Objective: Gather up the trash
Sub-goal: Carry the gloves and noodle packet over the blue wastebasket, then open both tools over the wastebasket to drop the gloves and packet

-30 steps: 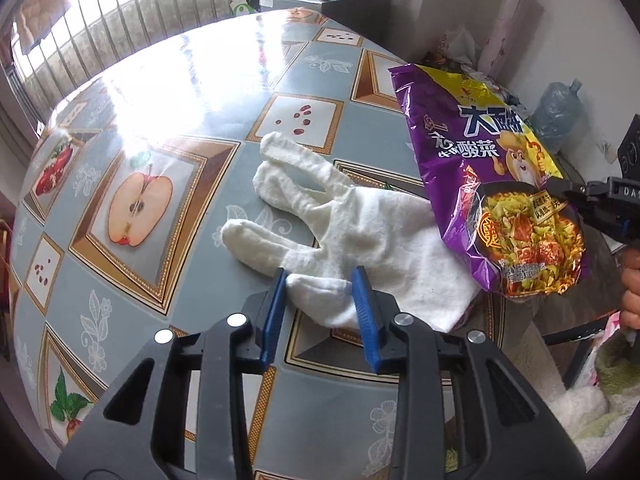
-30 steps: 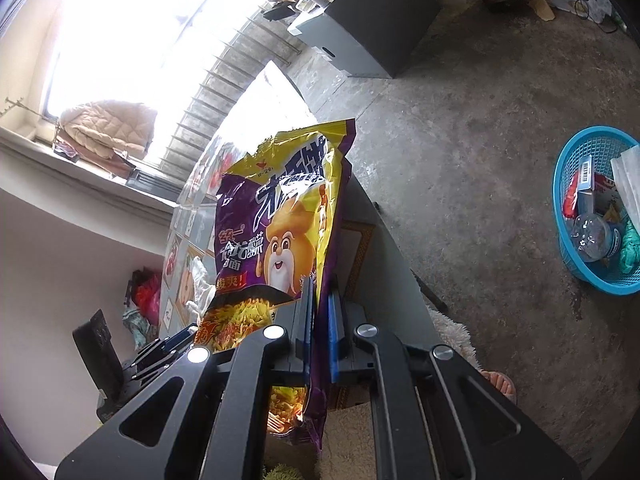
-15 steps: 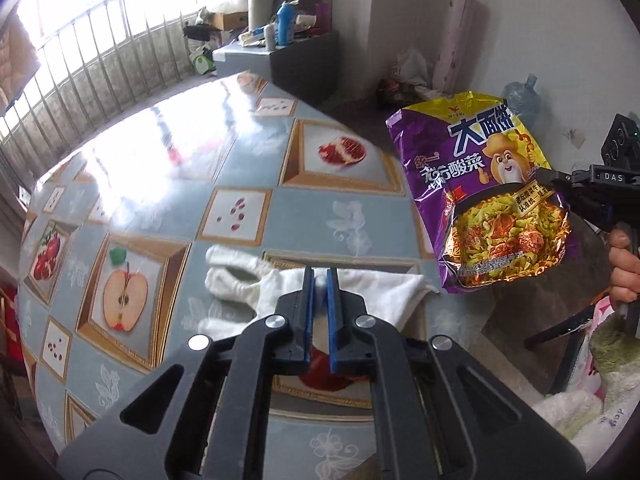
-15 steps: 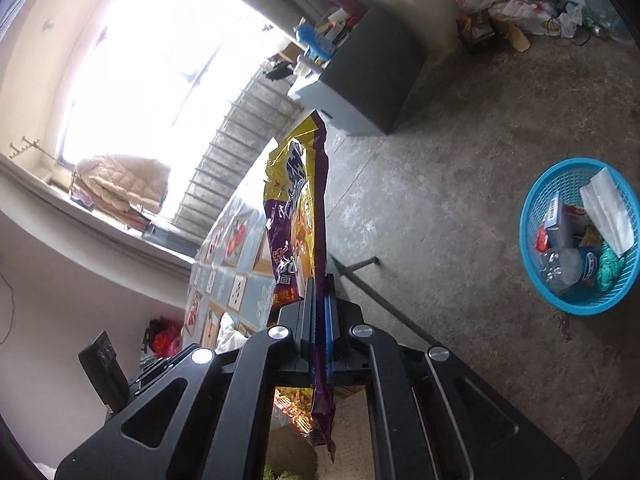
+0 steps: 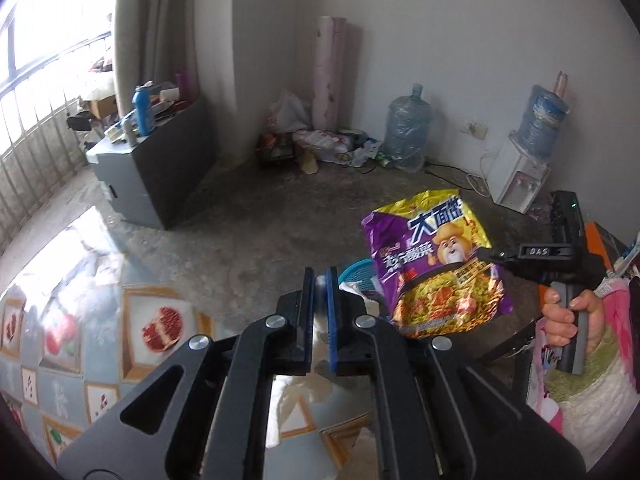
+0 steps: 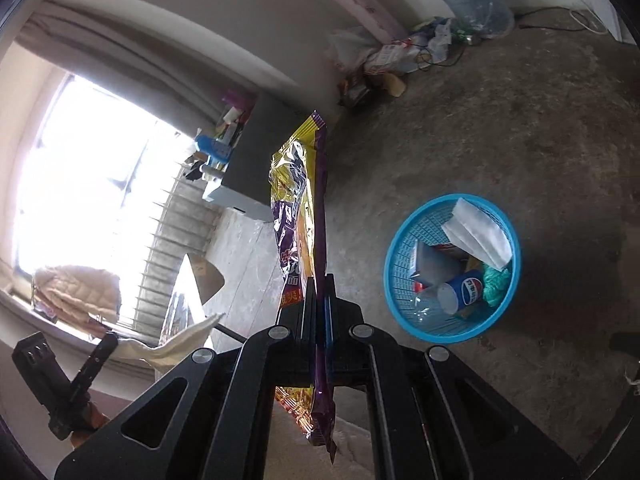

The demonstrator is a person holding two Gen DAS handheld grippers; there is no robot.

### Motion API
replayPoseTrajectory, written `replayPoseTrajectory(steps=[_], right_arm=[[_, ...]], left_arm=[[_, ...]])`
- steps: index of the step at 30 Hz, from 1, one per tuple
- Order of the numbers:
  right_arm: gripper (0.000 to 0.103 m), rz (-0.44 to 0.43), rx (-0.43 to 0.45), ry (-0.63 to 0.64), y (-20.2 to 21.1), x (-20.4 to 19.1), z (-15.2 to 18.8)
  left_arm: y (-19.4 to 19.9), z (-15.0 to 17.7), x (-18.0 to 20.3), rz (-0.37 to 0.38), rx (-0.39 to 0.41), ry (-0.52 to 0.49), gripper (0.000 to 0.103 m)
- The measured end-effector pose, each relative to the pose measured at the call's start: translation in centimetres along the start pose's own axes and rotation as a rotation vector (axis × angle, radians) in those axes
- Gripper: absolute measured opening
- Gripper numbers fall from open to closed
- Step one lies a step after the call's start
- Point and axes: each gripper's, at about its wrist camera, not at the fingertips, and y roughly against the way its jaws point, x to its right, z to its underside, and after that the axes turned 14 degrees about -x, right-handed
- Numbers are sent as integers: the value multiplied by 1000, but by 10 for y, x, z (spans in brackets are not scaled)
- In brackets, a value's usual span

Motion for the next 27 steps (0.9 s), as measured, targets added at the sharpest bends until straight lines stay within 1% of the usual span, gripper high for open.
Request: replayPoseTrajectory(steps=[3, 7, 11, 14, 15, 16, 17, 18, 19, 20, 21, 22, 23, 25, 27], right_arm=[[3, 18, -15, -54, -14, 27, -8], [3, 31, -47, -116, -42, 57, -19], [3, 33, -76, -168, -70, 84, -32], [4, 53, -85, -193, -88, 103, -42], [4, 56, -90, -202, -95, 111, -44], [4, 60, -97, -211, -104, 120, -47], [5, 84, -101, -219, -114, 131, -49], [14, 142, -106, -216, -125, 143, -51], [28, 217, -127, -224, -138, 156, -53], [30, 286, -160, -261, -149, 171, -53], [30, 333, -185, -297, -157, 184, -52], [30, 354, -185, -313, -157, 190, -50], [32, 358, -168, -313, -153, 191, -48], [52, 335, -114, -292, -139, 185, -44], [55, 347, -60, -264, -123, 177, -39]], left_arm=[[-30, -29, 23, 98, -35, -14, 4], [-84, -64, 48, 221, -114, -17, 4], [-142, -86, 76, 253, -181, -53, 4], [-188, -95, 95, 214, -221, -74, 5], [-205, -95, 101, 195, -239, -84, 16], [-224, -97, 107, 190, -273, -93, 27], [-242, -97, 112, 167, -304, -93, 51], [-257, -94, 115, 132, -313, -87, 58], [-268, -92, 118, 118, -323, -90, 58], [-276, -90, 119, 107, -344, -95, 58], [-281, -89, 117, 94, -365, -87, 58], [-279, -88, 112, 99, -367, -70, 58], [-271, -88, 108, 116, -350, -48, 58], [-254, -84, 90, 126, -312, -29, 58], [-235, -84, 81, 110, -278, -23, 59]])
